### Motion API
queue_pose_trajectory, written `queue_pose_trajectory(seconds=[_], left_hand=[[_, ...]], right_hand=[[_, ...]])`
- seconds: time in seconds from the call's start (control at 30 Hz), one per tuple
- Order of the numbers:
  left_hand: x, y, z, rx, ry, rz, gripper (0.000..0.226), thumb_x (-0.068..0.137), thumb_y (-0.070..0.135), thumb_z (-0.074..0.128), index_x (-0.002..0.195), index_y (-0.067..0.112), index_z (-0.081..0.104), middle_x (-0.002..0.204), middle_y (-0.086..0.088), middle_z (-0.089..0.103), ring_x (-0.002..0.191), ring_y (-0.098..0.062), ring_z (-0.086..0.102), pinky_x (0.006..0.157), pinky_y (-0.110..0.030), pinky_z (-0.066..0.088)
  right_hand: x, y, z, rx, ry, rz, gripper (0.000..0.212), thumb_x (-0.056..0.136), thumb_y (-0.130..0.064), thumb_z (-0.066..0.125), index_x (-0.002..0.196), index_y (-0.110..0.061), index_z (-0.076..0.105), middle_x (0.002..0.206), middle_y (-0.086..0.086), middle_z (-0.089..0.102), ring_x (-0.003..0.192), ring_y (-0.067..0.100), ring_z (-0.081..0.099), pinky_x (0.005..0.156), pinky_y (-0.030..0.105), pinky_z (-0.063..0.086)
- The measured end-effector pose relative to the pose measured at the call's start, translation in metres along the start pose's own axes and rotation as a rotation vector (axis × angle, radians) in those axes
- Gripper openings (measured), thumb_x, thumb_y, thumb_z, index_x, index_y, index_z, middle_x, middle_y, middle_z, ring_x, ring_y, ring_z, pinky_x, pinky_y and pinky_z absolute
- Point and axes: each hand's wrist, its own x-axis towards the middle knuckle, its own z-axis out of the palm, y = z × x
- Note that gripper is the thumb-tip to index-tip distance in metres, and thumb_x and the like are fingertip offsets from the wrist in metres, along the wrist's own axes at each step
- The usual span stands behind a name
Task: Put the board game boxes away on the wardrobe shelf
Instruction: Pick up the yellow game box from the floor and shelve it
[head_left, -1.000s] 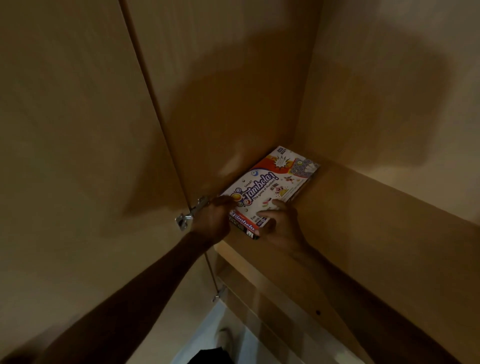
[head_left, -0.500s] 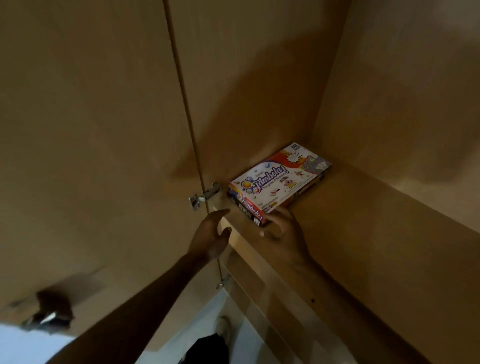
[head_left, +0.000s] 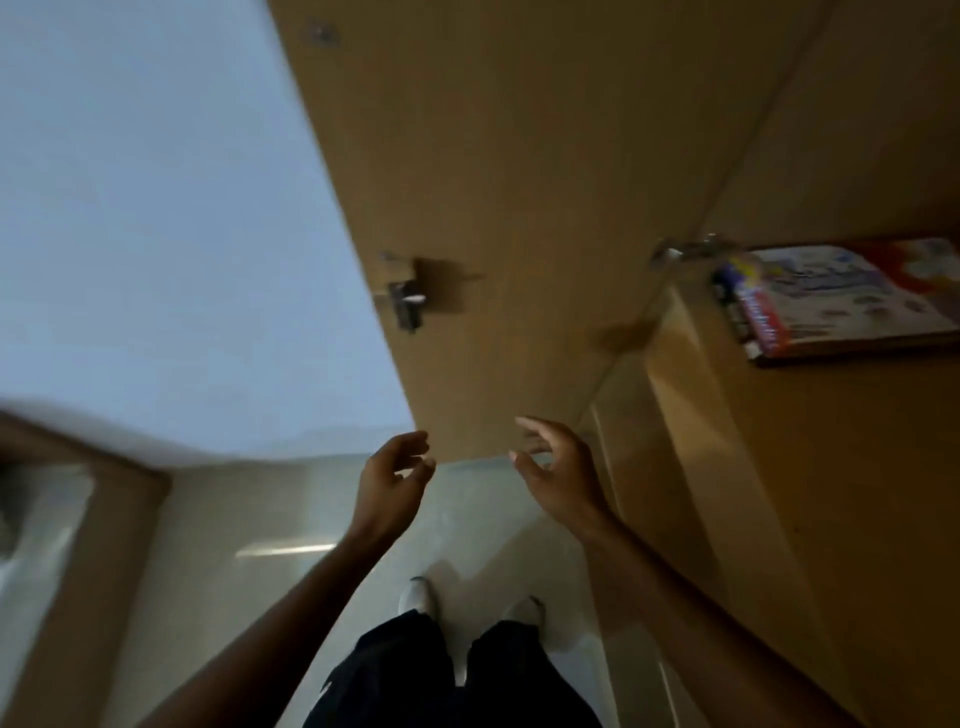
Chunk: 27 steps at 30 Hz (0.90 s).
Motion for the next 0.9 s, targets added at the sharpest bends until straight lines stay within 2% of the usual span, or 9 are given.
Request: queue_pose_trajectory(seconds=[0.1,0.2,0.27,0.43,0.53,0.7,0.9], left_hand=[[-0.043,-0.047,-0.074,-0.058,0.178,-0.087,0.03,0.088,0.013,0.064,0.117,0.02,0.064,0.108,0.007,0.07,0.096,-0.001,0.065,0.084,-0.025,0.051],[-0.082,-0.091,-0.143,-0.096,0.32,-0.145,0.029,0.088,0.012,0.064,0.116,0.021,0.064,0.109,0.007,0.069,0.096,-0.001,0.064,0.082,-0.022,0.048],[-0.117,-0.122,-0.196,-0.111,0.417,-0.176,0.03,0.088,0.013,0.064,0.116,0.022,0.063,0.109,0.007,0.069,0.096,-0.002,0.064,0.084,-0.024,0.049],[-0.217,-0.197,-0.3,-0.139,0.635,-0.285,0.028,0.087,0.014,0.065,0.11,0.03,0.063,0.107,0.009,0.068,0.097,-0.007,0.064,0.088,-0.033,0.053],[-0.278,-0.232,-0.337,-0.187,0.825,-0.375,0.029,0.087,0.014,0.066,0.112,0.029,0.062,0.106,0.009,0.068,0.096,-0.008,0.064,0.087,-0.035,0.055],[-0.389,-0.282,-0.369,-0.304,1.149,-0.552,0.03,0.089,0.014,0.064,0.119,0.019,0.062,0.108,0.005,0.067,0.096,-0.002,0.061,0.075,-0.016,0.048],[-0.507,-0.334,-0.413,-0.512,1.54,-0.72,0.031,0.089,0.015,0.064,0.12,0.02,0.062,0.112,0.005,0.067,0.101,-0.008,0.062,0.085,-0.024,0.051]], right_hand=[[-0.016,-0.036,0.077,-0.029,-0.2,-0.078,0.041,0.083,-0.021,0.068,0.124,-0.022,0.06,0.115,-0.005,0.063,0.093,0.003,0.061,0.081,0.018,0.049],[-0.039,-0.07,0.149,-0.047,-0.361,-0.132,0.039,0.083,-0.022,0.068,0.121,-0.024,0.061,0.112,-0.007,0.063,0.093,0.004,0.061,0.086,0.029,0.053],[-0.065,-0.096,0.204,-0.077,-0.473,-0.183,0.039,0.082,-0.024,0.069,0.121,-0.025,0.061,0.111,-0.009,0.062,0.093,0.005,0.062,0.086,0.031,0.054],[-0.136,-0.159,0.331,-0.132,-0.728,-0.297,0.041,0.084,-0.027,0.067,0.124,-0.026,0.059,0.112,-0.011,0.061,0.095,0.002,0.061,0.083,0.025,0.054],[-0.178,-0.197,0.395,-0.151,-0.874,-0.389,0.041,0.084,-0.025,0.068,0.124,-0.025,0.06,0.111,-0.009,0.062,0.093,0.003,0.061,0.08,0.02,0.052],[-0.263,-0.251,0.51,-0.238,-1.164,-0.597,0.041,0.082,-0.022,0.07,0.122,-0.023,0.062,0.108,-0.006,0.064,0.088,0.003,0.062,0.079,0.019,0.05],[-0.399,-0.298,0.629,-0.351,-1.542,-0.844,0.043,0.082,-0.024,0.069,0.124,-0.023,0.06,0.109,-0.006,0.064,0.091,0.008,0.062,0.083,0.031,0.055]])
